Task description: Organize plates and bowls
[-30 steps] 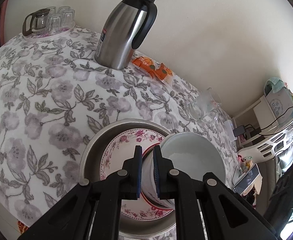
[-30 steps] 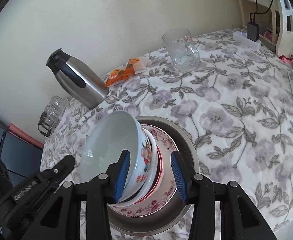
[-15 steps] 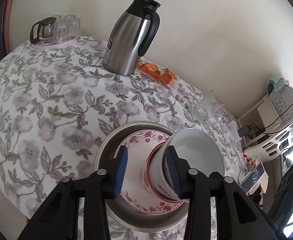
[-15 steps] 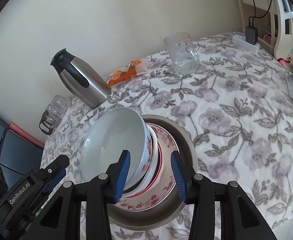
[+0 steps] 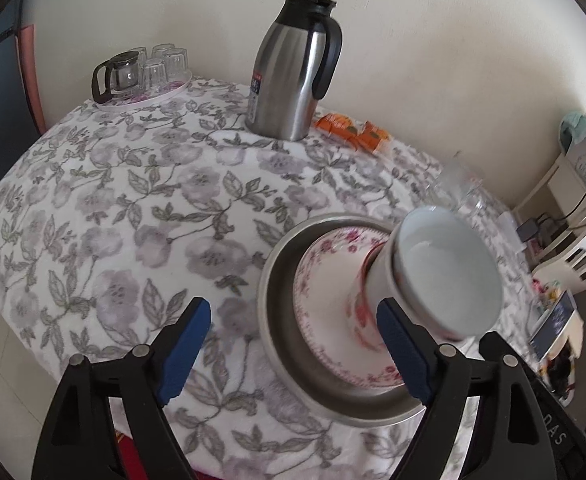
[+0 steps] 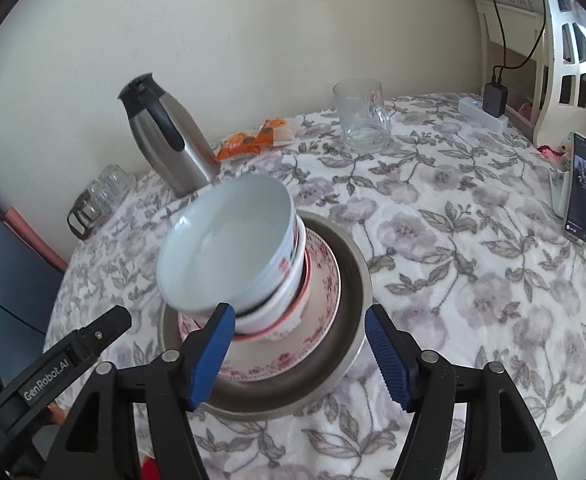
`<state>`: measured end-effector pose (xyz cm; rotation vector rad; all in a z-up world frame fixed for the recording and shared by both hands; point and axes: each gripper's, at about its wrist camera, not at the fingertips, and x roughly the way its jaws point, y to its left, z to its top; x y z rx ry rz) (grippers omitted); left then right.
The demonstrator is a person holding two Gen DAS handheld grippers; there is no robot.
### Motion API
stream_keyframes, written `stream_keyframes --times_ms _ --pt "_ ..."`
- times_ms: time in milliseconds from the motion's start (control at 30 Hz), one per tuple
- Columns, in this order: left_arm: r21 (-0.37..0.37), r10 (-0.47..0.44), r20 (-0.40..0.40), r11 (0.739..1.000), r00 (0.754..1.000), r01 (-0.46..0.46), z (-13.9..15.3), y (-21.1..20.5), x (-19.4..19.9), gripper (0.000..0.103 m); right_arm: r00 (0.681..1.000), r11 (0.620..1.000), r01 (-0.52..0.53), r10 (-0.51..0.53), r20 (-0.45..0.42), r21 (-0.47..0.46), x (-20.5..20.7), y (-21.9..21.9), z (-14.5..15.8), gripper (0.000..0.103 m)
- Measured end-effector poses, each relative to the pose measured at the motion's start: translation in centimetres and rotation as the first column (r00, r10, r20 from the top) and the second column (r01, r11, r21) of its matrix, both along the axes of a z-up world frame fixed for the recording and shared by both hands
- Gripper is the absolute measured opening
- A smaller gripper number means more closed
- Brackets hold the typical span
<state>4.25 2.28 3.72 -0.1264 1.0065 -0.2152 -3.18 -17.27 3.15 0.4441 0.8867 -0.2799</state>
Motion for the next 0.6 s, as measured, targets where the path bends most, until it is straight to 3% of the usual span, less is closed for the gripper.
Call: stream_keyframes --times_ms 133,200,433,600 --pt "0.025 -0.001 -0.008 1.0 1.0 0.001 -0.8 0.5 -0.6 0.087 0.999 1.0 -0.018 0.018 -0.028 -0.001 -0.6 0.6 -1.2 0.076" --pt "0.044 -0.005 -0.005 0.999 1.0 0.005 -1.1 0.6 -0.9 0.094 0.999 1.0 -0.018 0.018 -0.038 -0.012 -0.8 0.8 -1.7 0.08" --pt "0.118 -0.049 -0.048 0.991 0.998 0.055 -2.8 0.2 -1.8 0.095 0.996 0.999 -0.015 0.012 -0.088 -0.043 -1.3 1.1 -3.2 0.093" --pt "0.156 -0.068 -0.071 0.985 0.995 0.079 -4.0 -0.1 -2.3 0.095 0.993 0.999 -0.016 0.01 -0.121 -0.05 -1.6 1.0 -4.1 0.094"
